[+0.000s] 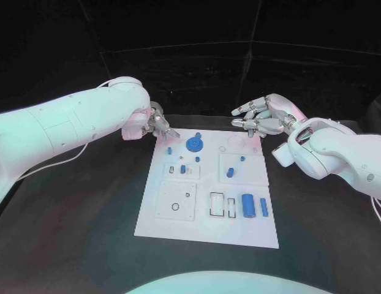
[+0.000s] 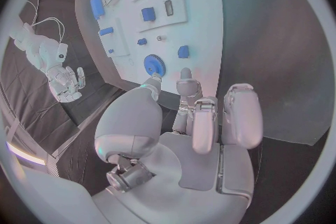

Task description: Assemble the parts on the task board

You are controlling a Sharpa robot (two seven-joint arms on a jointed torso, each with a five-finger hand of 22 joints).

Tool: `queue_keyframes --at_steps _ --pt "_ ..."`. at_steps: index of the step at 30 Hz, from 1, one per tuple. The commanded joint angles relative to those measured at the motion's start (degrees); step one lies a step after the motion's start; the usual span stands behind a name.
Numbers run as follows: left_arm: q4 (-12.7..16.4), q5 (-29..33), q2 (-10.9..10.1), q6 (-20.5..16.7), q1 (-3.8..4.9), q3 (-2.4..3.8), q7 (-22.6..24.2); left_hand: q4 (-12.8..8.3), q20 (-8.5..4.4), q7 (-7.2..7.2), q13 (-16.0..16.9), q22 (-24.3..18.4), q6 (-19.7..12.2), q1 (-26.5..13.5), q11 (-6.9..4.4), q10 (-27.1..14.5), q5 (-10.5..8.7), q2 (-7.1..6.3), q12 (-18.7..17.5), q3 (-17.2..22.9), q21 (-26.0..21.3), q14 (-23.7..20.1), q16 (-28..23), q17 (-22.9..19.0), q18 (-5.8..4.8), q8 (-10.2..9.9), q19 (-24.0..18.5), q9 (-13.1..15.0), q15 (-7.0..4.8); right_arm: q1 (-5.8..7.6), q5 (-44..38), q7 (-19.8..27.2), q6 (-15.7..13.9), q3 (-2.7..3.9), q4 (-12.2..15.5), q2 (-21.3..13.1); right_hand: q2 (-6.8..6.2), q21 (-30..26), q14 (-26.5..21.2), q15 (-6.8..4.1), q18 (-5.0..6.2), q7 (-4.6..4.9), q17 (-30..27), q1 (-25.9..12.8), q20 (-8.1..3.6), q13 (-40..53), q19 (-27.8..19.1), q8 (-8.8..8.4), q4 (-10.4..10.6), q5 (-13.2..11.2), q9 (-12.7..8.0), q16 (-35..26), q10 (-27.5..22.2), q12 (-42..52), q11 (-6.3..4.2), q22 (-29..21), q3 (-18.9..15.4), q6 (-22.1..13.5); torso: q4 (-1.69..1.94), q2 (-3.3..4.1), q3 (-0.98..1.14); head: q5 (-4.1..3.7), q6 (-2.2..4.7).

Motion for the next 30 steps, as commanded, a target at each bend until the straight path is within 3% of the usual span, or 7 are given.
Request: queue_keyframes --at_steps 1,12,30 --pt "-1.83 -1.79 1.02 2.12 -0.42 -0.15 1.84 -0.07 0.38 0.03 0.09 0.07 -0.10 0.52 0.06 -0.30 -0.03 0.26 0.07 -0.34 0.11 5.83 0.19 15.09 0.64 -0.36 0.28 -0.09 0.40 0.10 0.11 0.55 0.29 0.03 0.02 0.14 0.17 -0.21 -0.33 0.11 1.15 -0.10 0.16 -0.34 0.19 -0.10 -0.34 0.08 -0.10 0.05 -0.06 -0.12 -0.40 0.03 0.11 -0.06 -0.34 -0.36 -0.06 0.01 0.00 0.11 -0.15" --pt "-4.92 -2.58 2.97 3.36 -2.05 -0.40 2.44 0.05 0.41 0.02 0.21 0.25 0.08 0.91 0.06 -0.22 -0.02 0.77 0.24 -0.74 0.21 5.83 0.19 15.09 0.61 -0.40 0.36 -0.24 0.41 0.09 0.11 0.60 0.31 0.03 -0.06 0.36 0.22 -0.22 -0.32 0.11 1.15 -0.10 0.18 -0.27 0.20 -0.11 -0.34 0.08 -0.12 0.09 -0.06 -0.12 -0.40 0.06 0.10 -0.07 -0.32 -0.38 0.06 -0.04 0.03 0.16 -0.28" --pt "-4.94 -2.64 3.18 5.02 -2.51 -0.43 2.04 -1.09 0.43 -0.02 0.10 0.51 0.54 4.02 0.03 -0.24 -0.01 2.32 0.38 -1.60 0.28 5.83 0.19 15.09 0.57 -0.59 0.49 -0.84 0.41 0.09 0.11 0.62 0.32 0.03 -0.21 0.47 0.27 -0.25 -0.32 0.10 1.16 -0.10 0.16 -0.17 0.20 -0.13 -0.32 0.08 -0.16 0.16 -0.06 -0.18 -0.41 0.08 0.09 -0.08 -0.30 -0.40 0.06 -0.07 0.05 0.20 -0.42"
